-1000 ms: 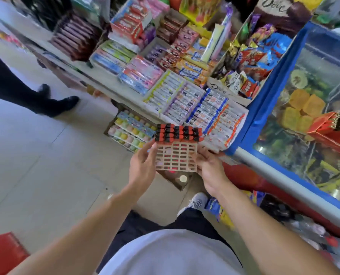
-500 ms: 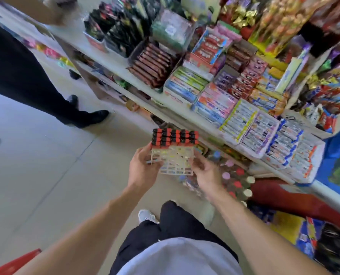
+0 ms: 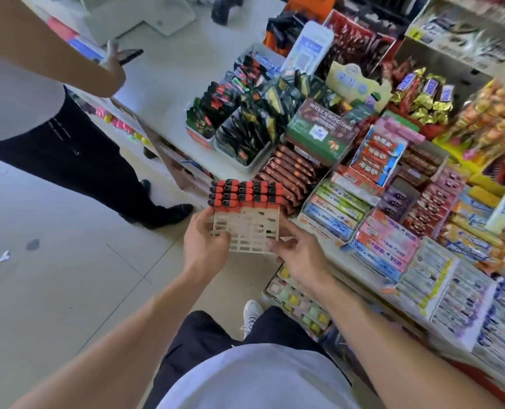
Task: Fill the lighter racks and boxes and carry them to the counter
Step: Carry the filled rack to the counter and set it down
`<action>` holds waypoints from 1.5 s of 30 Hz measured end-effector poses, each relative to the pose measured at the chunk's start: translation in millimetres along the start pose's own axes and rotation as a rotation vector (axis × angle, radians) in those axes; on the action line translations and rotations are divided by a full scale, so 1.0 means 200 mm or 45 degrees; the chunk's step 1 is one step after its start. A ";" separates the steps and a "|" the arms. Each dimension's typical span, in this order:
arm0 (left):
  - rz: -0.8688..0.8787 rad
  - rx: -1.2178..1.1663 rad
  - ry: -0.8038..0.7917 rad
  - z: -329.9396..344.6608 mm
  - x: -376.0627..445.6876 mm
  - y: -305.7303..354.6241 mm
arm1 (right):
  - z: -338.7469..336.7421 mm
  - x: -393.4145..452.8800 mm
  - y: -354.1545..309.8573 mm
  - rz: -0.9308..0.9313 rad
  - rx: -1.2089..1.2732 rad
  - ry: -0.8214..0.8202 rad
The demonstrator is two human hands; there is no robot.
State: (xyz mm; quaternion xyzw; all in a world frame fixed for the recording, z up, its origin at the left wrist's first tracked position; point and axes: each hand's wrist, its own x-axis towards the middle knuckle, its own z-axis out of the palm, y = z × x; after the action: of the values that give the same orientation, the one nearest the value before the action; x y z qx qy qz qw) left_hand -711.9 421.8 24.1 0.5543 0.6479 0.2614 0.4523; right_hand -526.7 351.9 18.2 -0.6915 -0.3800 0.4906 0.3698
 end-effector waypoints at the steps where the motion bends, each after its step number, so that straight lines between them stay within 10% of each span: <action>1: 0.001 -0.021 0.012 -0.02 0.07 0.02 | 0.02 0.06 -0.05 0.004 0.003 0.007; 17: 0.126 -0.118 -0.208 -0.40 1.35 0.45 | 0.47 0.99 -0.80 0.004 0.060 0.426; 28: 0.151 -0.075 -0.155 -0.30 2.19 0.84 | 0.35 1.71 -1.24 -0.061 -0.165 0.347; 45: 0.081 0.203 -0.285 -0.04 3.11 0.87 | 0.52 2.83 -1.30 0.584 -0.277 0.284</action>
State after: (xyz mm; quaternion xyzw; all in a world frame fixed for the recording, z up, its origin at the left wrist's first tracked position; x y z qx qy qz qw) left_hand -620.7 1061.3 -10.3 0.6344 0.5942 0.1596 0.4679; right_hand -539.3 983.0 -2.2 -0.8449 -0.2210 0.4386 0.2120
